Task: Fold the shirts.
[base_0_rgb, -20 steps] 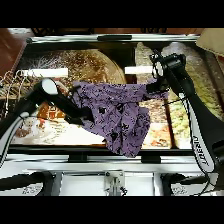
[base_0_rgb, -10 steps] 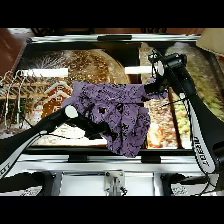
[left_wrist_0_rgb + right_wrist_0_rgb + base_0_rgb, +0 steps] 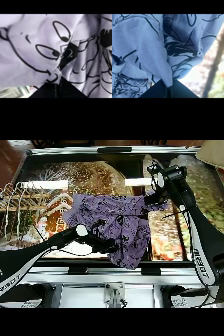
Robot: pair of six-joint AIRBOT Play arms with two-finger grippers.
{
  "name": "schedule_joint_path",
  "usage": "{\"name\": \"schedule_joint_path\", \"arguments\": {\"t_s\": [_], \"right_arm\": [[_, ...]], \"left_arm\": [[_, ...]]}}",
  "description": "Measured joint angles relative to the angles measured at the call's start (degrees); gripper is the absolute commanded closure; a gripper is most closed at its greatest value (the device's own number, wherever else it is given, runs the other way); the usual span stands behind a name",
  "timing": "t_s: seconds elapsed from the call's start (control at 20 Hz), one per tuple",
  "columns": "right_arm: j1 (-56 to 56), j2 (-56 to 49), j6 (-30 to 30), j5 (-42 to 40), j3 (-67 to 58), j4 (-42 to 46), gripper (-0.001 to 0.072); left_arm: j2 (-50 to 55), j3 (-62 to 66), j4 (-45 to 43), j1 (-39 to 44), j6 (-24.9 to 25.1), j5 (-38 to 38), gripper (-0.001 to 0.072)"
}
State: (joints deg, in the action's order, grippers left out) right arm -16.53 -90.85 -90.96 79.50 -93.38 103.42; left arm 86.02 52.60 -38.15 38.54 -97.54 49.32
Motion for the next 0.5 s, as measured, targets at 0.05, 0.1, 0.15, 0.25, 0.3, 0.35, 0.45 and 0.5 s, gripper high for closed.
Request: {"name": "schedule_joint_path", "arguments": {"t_s": [0.05,0.1,0.15,0.25,0.3,0.35,0.45,0.5], "right_arm": [[0.00,0.20,-0.02,-0.13,0.00,0.00,0.0629],[0.00,0.66,-0.04,-0.57,0.00,0.00,0.0629],[0.00,1.55,-0.24,-1.20,-0.07,0.17,0.0630],[-0.04,4.44,-1.55,-3.30,-1.18,1.95,0.0629],[-0.04,6.40,-2.19,-4.31,-2.21,3.26,0.0629],[-0.04,8.96,-2.84,-5.90,-3.72,4.85,0.0629],[-0.04,14.67,-3.58,-9.07,-7.04,7.80,0.0630],[-0.02,17.99,-4.07,-11.26,-8.92,9.01,0.0629]], "left_arm": [[-0.04,0.92,0.24,-0.37,1.73,0.81,0.0645],[-0.33,2.54,0.15,-1.18,3.91,3.19,0.0645],[-0.90,4.98,-0.44,-2.47,5.77,6.08,0.0646],[-3.15,11.78,-3.93,-5.95,8.17,12.55,0.0645],[-4.76,16.22,-6.43,-8.00,8.74,15.43,0.0645],[-6.82,22.01,-9.44,-10.56,9.03,17.84,0.0645],[-10.99,34.71,-14.51,-15.96,9.03,21.73,0.0645],[-12.94,41.31,-16.06,-18.73,8.79,22.67,0.0645]]}}
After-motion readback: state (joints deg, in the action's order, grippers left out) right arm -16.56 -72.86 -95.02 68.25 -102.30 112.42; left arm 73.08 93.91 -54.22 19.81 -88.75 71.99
